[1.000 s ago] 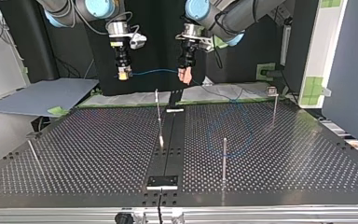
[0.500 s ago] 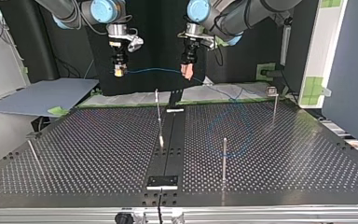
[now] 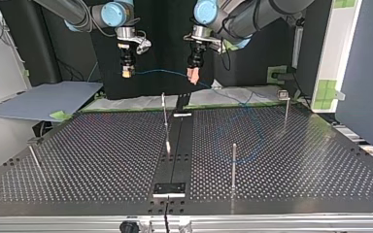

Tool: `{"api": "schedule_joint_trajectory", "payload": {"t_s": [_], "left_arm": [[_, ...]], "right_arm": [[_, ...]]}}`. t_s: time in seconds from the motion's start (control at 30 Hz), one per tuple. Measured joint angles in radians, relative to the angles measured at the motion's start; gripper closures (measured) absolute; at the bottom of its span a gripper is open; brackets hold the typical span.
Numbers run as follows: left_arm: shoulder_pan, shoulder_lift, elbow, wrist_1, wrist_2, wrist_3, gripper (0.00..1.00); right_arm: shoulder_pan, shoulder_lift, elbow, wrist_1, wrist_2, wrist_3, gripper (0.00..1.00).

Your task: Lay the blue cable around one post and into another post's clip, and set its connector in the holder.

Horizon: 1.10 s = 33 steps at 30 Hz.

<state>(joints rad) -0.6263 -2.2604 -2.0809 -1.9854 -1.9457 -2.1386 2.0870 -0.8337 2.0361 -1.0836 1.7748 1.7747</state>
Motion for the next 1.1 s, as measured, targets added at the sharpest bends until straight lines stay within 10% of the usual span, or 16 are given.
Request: {"api": "schedule_joint_trajectory", "payload": {"t_s": [1.1], "left_arm": [[0.009,-0.181,0.162,-0.027,0.012,-0.017,0.57]], "right_arm": [[-0.033,0.116,-0.134,0.011,0.011,-0.068,0.39]]}}
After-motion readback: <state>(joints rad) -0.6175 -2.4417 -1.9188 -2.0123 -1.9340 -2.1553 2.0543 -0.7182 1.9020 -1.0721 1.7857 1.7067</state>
